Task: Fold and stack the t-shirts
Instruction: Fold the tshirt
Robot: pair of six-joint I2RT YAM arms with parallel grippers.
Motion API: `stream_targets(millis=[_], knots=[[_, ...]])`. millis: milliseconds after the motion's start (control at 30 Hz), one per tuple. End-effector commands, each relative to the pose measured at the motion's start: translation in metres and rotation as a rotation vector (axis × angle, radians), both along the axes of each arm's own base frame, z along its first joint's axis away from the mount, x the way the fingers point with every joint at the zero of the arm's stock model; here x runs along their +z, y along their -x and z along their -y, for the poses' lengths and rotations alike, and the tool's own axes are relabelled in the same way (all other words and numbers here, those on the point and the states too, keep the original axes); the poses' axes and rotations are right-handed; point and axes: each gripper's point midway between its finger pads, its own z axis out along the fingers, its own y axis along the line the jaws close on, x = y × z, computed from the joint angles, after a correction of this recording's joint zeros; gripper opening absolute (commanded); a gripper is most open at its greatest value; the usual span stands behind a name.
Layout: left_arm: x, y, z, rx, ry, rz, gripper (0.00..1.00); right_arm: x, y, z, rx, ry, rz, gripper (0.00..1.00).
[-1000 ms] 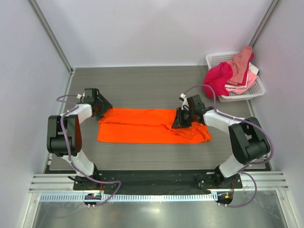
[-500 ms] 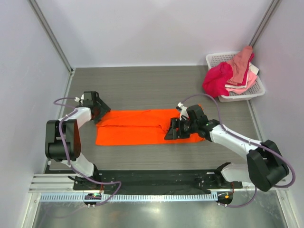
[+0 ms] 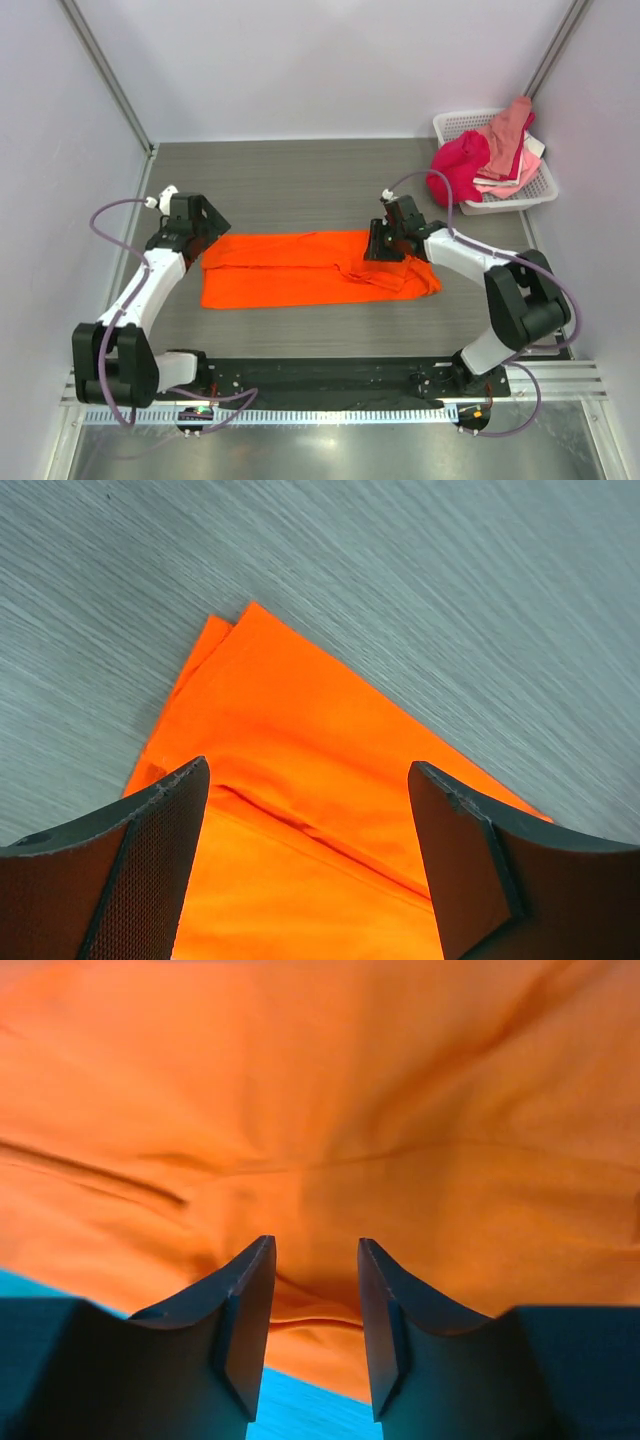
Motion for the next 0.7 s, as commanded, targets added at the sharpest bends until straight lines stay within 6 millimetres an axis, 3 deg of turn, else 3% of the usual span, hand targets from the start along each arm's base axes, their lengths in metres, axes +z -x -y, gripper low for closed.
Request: stream_targets(millis=[0, 67, 200, 333, 467, 567, 667], knots=[[0.021, 0.005, 0.004, -0.014, -0.022, 0.034, 0.82, -0.018, 0.008, 0.007, 0.006, 0.082, -0.047, 0.43], [0.029, 0.004, 0.024, -0.076, 0.009, 0.057, 0.80, -0.026, 0.022, 0.006, 0.029, 0.083, -0.075, 0.38], [0.039, 0.000, 0.066, -0.182, 0.040, 0.072, 0.79, -0.018, 0.051, 0.003, 0.060, 0.032, -0.079, 0.34], [0.039, -0.004, 0.114, -0.287, 0.052, 0.060, 0.78, 0.013, 0.082, -0.003, 0.082, -0.100, -0.043, 0.33], [0.029, -0.002, 0.183, -0.470, 0.102, 0.031, 0.77, 0.031, 0.109, -0.009, 0.139, -0.184, -0.073, 0.33], [0.021, 0.002, 0.224, -0.576, 0.085, 0.009, 0.77, 0.047, 0.105, -0.004, 0.102, -0.190, -0.013, 0.36], [0.012, 0.006, 0.260, -0.672, 0.096, -0.002, 0.76, 0.043, 0.086, 0.013, 0.003, -0.084, 0.018, 0.36]])
